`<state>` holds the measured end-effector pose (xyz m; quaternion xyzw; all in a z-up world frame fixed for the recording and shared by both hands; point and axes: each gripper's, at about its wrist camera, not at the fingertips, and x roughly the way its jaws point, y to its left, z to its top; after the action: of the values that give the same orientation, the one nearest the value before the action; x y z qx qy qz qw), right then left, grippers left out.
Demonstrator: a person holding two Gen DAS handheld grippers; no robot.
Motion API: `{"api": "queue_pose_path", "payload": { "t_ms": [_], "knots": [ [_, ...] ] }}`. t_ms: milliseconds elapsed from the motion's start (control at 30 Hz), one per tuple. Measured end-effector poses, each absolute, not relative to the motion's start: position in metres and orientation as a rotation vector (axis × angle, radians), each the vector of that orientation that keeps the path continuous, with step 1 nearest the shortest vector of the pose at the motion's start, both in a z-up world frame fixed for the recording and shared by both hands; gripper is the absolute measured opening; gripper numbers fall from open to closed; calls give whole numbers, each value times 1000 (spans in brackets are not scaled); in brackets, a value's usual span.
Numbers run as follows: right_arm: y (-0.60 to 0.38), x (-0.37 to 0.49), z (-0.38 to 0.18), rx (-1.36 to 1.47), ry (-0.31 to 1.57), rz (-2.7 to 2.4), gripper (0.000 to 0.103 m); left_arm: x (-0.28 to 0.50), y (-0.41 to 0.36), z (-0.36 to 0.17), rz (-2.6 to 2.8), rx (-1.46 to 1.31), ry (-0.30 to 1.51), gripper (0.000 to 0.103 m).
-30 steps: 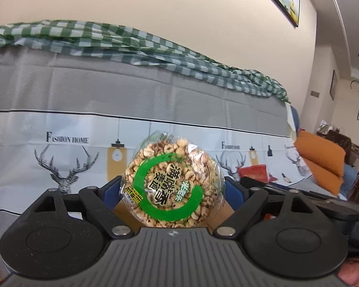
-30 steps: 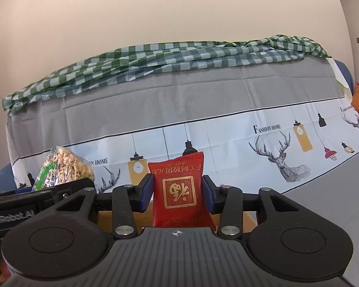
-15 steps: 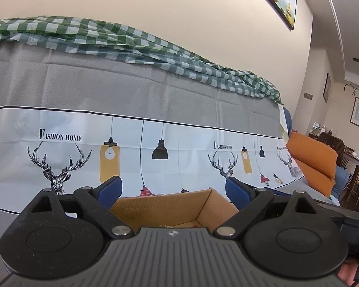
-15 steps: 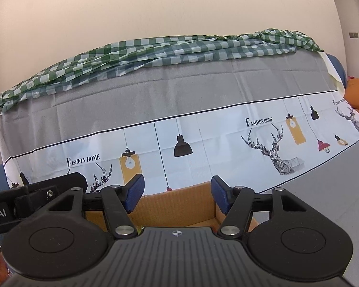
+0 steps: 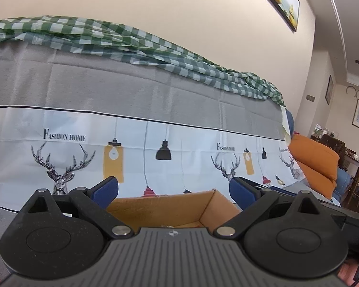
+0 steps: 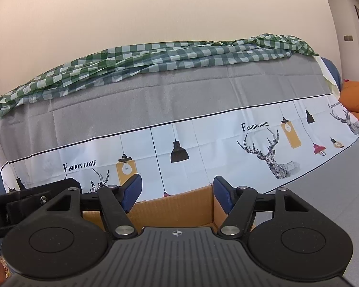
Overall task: Organize snacks
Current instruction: 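Open right tool to drop the red packet, then move both tools back, then move left tool to the clear cracker bag while right tool approaches the small red-gold packet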
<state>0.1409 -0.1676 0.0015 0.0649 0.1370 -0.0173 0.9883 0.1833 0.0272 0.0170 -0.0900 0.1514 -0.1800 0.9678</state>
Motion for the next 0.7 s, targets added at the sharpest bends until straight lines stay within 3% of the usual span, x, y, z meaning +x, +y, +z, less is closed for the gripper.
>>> {"api": "queue_pose_path", "payload": {
  "t_ms": [133, 167, 233, 267, 300, 633, 700],
  "knots": [
    [-166, 141, 1, 127, 281, -38, 71, 182, 31, 17, -326, -178, 286, 94],
    [-165, 141, 1, 127, 281, -39, 71, 182, 31, 17, -317, -168, 285, 84],
    [-163, 142, 2, 129, 283, -37, 71, 184, 32, 16, -309, -138, 303, 56],
    [-160, 142, 2, 130, 284, -33, 71, 184, 33, 15, -309, -124, 312, 29],
    [-158, 142, 2, 130, 284, -29, 71, 184, 34, 14, -304, -110, 319, 12],
    [-117, 138, 2, 107, 291, 47, 70, 199, 100, 9, -124, -294, 453, 10],
    [-109, 137, 0, 104, 295, 70, 59, 204, 122, 3, -23, -366, 501, 12]
  ]
}}
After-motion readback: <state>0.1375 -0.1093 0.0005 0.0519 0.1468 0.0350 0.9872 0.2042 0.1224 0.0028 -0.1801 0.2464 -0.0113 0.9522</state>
